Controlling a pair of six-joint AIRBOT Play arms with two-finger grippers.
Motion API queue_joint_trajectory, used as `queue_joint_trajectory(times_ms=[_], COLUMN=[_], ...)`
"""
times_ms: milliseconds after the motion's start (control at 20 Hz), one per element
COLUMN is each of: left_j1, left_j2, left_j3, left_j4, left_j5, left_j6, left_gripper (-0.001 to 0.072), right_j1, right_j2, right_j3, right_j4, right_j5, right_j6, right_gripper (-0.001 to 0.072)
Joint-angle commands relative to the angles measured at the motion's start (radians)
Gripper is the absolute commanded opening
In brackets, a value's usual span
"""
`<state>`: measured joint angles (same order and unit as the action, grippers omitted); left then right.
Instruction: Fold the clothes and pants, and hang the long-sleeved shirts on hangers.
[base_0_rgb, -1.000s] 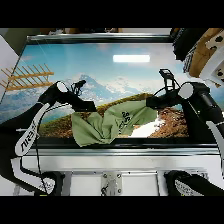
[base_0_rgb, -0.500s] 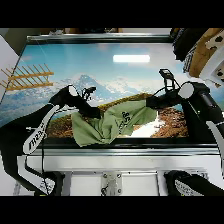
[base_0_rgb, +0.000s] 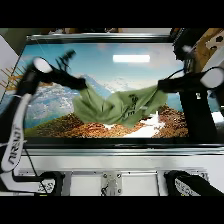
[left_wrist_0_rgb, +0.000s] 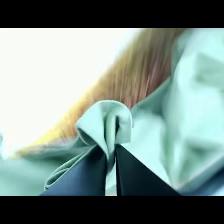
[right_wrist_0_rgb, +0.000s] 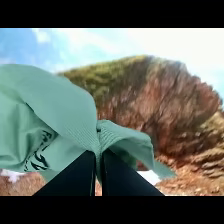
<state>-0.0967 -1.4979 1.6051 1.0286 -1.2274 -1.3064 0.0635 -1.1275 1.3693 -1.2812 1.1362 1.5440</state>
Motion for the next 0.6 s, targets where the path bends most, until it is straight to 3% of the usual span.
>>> queue_joint_trajectory(times_ms=[0,300,550], left_j1=[0.104,0.203,0.267], left_j2=[0.214,0.513,0.713], left_j3=[0.24,0.402,0.276], left_j4=[-0.002,-0.001,-0.001], left_j5=[-0.001,0.069,0.21], left_j6=[-0.045,-0.064,-0.085], left_gripper=[0.0012,0.0012,0.0012], right_j1=[-0.065,-0.105,-0.105], right_j2=[0.072,0.243,0.373], right_j3=[0.246,0.466,0.467], right_j4=[-0.002,-0.003,-0.022], right_j5=[0.021,0.013,-0.043], right_j6=[-0.004,-0.003,0.005], right_gripper=[0.0015,0.0015,0.0014])
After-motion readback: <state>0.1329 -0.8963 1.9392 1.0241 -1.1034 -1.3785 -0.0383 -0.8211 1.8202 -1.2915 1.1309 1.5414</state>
